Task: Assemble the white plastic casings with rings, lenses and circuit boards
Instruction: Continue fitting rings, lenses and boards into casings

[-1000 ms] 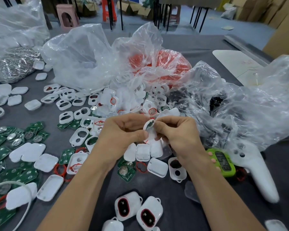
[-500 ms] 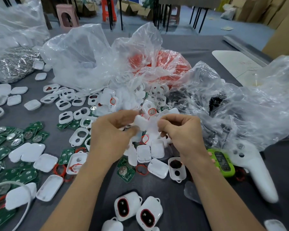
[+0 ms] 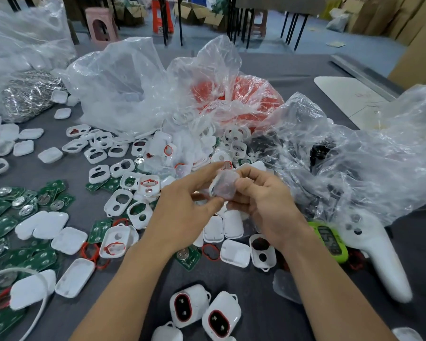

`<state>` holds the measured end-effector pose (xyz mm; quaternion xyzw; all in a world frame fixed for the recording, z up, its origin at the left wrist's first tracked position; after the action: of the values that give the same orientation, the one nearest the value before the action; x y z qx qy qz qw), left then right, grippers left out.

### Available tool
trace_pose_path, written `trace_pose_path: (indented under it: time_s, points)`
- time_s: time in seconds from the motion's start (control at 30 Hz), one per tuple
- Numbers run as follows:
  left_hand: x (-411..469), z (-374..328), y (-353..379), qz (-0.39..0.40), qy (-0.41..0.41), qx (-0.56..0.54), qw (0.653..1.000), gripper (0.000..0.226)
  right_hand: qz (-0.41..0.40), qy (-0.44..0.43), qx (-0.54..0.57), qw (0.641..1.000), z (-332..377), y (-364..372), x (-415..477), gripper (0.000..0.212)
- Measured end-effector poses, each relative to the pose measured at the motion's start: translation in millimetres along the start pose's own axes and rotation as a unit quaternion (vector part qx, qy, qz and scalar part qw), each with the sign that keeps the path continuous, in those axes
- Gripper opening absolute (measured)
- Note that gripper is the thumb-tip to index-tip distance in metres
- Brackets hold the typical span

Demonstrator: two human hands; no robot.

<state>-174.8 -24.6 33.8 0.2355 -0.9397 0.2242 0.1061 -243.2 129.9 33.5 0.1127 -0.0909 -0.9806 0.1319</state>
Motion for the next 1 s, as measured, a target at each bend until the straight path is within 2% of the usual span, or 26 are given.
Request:
trace_pose_path:
  time_s: [0.17, 0.27, 0.33, 0.4, 0.43, 0.5, 0.57, 0.67, 0.77, 0.87, 0.9, 1.0]
  points:
    - [0.7, 0.7, 0.2, 0.077, -0.024, -0.112, 0.99, 0.049, 0.037, 0.028, 0.058, 0.997, 3.1, -3.3, 0.8, 0.004]
    - [2.7, 3.0, -0.7, 0.089, -0.068, -0.181, 0.977, 0.04, 0.027, 0.053, 0.12, 0.991, 1.6, -1.7, -0.1, 0.009]
    - [5.3, 4.3, -4.0, 0.068, -0.089, -0.196, 0.974, 0.029, -0.003, 0.069, 0.163, 0.984, 0.8, -2.8, 0.4, 0.006]
    - [7.7, 6.0, -8.3, 0.031, -0.11, -0.221, 0.968, 0.016, -0.034, 0.059, 0.132, 0.989, 1.6, -5.8, 1.7, 0.02]
    - [8.3, 5.9, -9.6, 0.023, -0.115, -0.231, 0.966, 0.017, -0.039, 0.044, 0.101, 0.993, 2.3, -6.1, 1.6, 0.022]
    - [6.5, 4.9, -7.4, 0.035, -0.124, -0.221, 0.967, 0.031, -0.031, 0.008, 0.04, 0.999, 2.1, -5.4, 0.1, 0.022]
    - [2.0, 2.9, -0.5, 0.055, -0.114, -0.165, 0.978, 0.045, -0.028, -0.041, -0.018, 0.999, 1.6, -3.0, -1.5, 0.022]
    - [-2.5, -1.2, 7.6, 0.096, -0.076, -0.13, 0.984, 0.046, -0.001, -0.096, -0.044, 0.994, 3.0, -0.3, -4.1, 0.017]
    - [-0.7, -2.1, 4.1, 0.119, -0.073, -0.131, 0.982, 0.038, 0.032, -0.073, -0.011, 0.997, 4.6, 1.0, -6.4, 0.015]
    - [1.3, 6.6, -4.4, 0.025, -0.072, -0.023, 0.997, 0.03, 0.005, 0.005, 0.141, 0.99, 8.1, -2.6, -5.8, 0.023]
    - [2.1, 9.4, -7.0, -0.003, -0.072, 0.014, 0.997, 0.027, -0.02, 0.007, 0.152, 0.988, 10.5, -6.3, -5.2, 0.025]
    - [4.8, 10.6, -10.1, -0.057, -0.079, 0.008, 0.995, 0.033, -0.101, -0.029, 0.039, 0.994, 13.2, -11.5, -4.4, 0.026]
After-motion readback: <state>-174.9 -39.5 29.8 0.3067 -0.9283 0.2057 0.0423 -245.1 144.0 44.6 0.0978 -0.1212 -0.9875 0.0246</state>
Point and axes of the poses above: each hand's wrist, its own x-axis towards the middle knuckle, its own y-axis out of the palm, z = x × y, the point moved 2 cm from there along x, towards the middle knuckle, and after that the axes turned 13 degrees about -z, right-handed, at the moved point
